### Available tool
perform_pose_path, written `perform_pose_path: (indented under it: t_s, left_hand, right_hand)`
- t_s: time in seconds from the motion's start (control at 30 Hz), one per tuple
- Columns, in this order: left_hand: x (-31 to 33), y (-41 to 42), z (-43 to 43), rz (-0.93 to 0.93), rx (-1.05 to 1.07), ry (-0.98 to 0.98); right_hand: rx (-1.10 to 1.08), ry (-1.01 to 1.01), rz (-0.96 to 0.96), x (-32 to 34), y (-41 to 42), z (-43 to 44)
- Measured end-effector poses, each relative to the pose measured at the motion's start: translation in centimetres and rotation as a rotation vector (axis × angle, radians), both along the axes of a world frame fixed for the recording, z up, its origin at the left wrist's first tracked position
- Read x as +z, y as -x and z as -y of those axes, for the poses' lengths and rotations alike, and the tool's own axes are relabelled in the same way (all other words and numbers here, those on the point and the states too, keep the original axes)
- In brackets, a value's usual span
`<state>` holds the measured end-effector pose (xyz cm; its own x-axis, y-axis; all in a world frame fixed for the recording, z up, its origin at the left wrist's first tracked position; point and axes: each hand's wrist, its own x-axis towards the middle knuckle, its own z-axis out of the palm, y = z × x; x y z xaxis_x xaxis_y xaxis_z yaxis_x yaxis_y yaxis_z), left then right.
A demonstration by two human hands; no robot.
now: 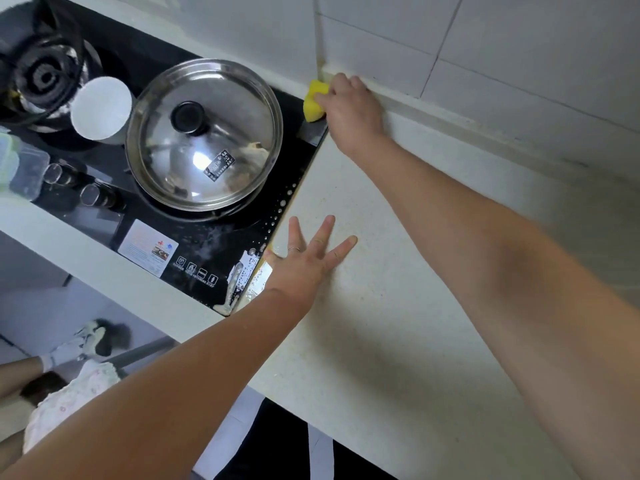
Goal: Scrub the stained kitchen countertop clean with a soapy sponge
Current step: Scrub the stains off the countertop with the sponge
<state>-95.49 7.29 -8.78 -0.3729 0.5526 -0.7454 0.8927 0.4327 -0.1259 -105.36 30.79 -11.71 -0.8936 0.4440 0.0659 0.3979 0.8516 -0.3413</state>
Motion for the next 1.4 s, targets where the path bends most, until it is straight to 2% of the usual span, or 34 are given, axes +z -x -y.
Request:
perform_pose_path:
  t_s: [0.07,0.3,0.5,0.6,0.7,0.77,0.87,0.97,1.03,1.1,1.17,1.23,1.3,1.33,1.4]
  left_hand:
    - [-0.1,-0.1,0.2,-0.005,-0.001,-0.005]
    - [0.3,-0.1,0.2,0.005,-0.003,-0.019]
    - [0.4,-0.1,0.1,0.009,-0.007,-0.025]
    - [0.3,-0.2,0.1,-0.005,-0.029,-0.035]
    - [0.0,-0.3,0.1,-0.016,-0.037,-0.032]
    - [-0.2,-0.3,0.2,-0.035,-0.049,-0.037]
    - [-0.3,-0.1,0.5,-0.023,-0.032,-0.021]
    - [-0.2,0.0,0.5,0.005,-0.017,-0.016]
    - [0.1,0.0,0.6,0.02,0.002,-0.003]
    - [0.6,-0.2,0.5,0.036,0.009,-0.004]
    - [0.7,-0.4,0.4,0.043,0.016,-0.018]
    - [0.7,-0.6,0.4,0.044,0.016,-0.026]
    - [0.5,-0.6,0.4,0.03,0.018,-0.04]
    - [0.6,-0.4,0.4,0.021,0.015,-0.044]
    - [0.6,-0.3,0.3,0.039,0.023,-0.041]
  right_hand:
    - [0.052,-0.09,0.1,-0.5,0.3,0.5]
    - [-0.218,-0.219,0.107,-2.4,-10.1,-2.3]
    - [-0.501,-0.128,0.052,-2.3,-19.2,-1.7]
    - [-0.69,-0.076,0.018,-2.4,-19.2,-1.5]
    - [-0.817,-0.032,0.02,-2.6,-14.4,-0.5]
    - [-0.723,-0.002,0.056,-2.3,-11.0,1.2]
    - [-0.36,0.053,0.137,-1.8,-9.4,4.7]
    - [-0.08,0.145,0.143,-1.8,-12.2,7.2]
    - [-0.021,0.222,0.131,-1.6,-15.1,7.5]
    - [-0.201,0.19,0.009,-1.1,-19.0,6.2]
    - [-0.562,0.076,-0.092,-1.0,-23.9,2.3]
    - [-0.964,0.051,-0.09,-0.5,-28.3,-2.3]
    - [-1.294,0.115,-0.071,-0.8,-29.3,-5.7]
    - [-1.357,0.154,-0.061,-1.2,-28.1,-6.2]
    - [-1.289,0.129,-0.019,-1.7,-23.9,-5.2]
